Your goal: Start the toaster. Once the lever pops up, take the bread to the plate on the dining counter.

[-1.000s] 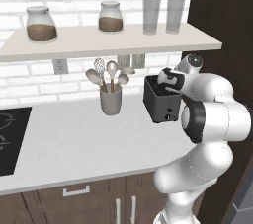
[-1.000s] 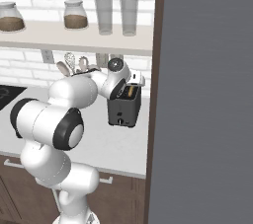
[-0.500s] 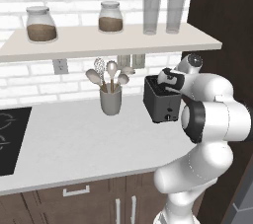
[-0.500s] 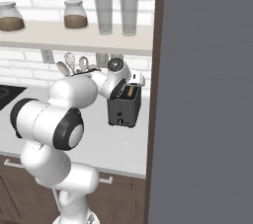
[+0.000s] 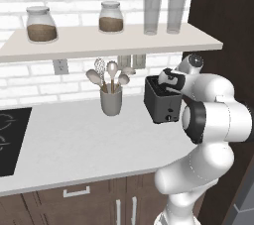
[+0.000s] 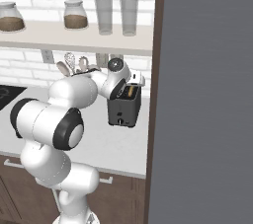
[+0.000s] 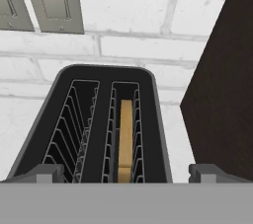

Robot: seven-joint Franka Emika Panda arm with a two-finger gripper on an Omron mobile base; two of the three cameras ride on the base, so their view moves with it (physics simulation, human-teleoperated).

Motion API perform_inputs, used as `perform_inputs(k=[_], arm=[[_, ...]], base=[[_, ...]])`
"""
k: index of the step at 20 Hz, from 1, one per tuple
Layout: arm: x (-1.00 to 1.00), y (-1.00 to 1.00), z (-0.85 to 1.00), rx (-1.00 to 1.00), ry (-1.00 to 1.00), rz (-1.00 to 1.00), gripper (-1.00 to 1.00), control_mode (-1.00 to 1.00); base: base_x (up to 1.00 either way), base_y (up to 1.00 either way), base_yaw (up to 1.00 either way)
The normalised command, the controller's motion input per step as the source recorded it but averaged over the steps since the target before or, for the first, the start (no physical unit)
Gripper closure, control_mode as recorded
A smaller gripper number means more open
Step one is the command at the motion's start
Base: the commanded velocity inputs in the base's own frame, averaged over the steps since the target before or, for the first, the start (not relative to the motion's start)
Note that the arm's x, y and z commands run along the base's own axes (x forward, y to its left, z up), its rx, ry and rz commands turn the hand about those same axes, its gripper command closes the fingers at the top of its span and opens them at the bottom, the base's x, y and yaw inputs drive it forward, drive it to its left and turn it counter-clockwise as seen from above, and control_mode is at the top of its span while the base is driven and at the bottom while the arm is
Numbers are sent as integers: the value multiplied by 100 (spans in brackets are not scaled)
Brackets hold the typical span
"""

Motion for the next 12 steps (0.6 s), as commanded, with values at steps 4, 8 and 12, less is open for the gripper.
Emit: perform_inputs(k=[4, 8, 12], arm=[[0, 0, 0, 0, 0, 0, -100, -100], [0, 0, 0, 0, 0, 0, -100, -100], [0, 0, 0, 0, 0, 0, -100, -100]], base=[[0, 0, 0], [0, 0, 0], [0, 0, 0]])
